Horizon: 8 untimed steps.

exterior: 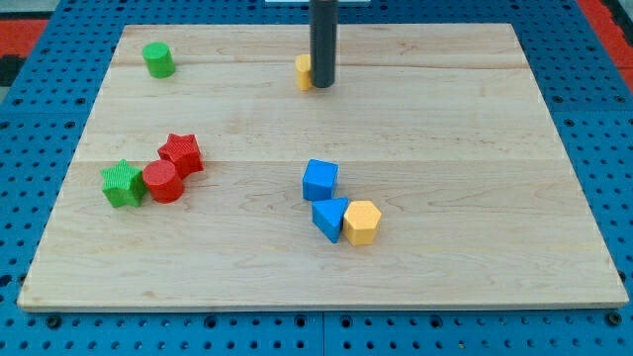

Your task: Move the arm to the center of the board

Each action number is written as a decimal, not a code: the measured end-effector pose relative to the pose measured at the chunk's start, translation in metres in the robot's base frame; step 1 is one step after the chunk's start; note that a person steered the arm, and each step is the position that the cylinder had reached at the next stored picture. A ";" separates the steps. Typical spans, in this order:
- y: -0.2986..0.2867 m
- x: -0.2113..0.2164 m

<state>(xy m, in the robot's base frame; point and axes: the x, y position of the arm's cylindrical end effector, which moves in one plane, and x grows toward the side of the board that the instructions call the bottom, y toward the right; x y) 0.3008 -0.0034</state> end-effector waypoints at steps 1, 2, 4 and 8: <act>0.008 0.030; -0.044 0.035; 0.007 -0.016; 0.013 0.038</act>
<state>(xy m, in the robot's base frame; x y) 0.3392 0.0095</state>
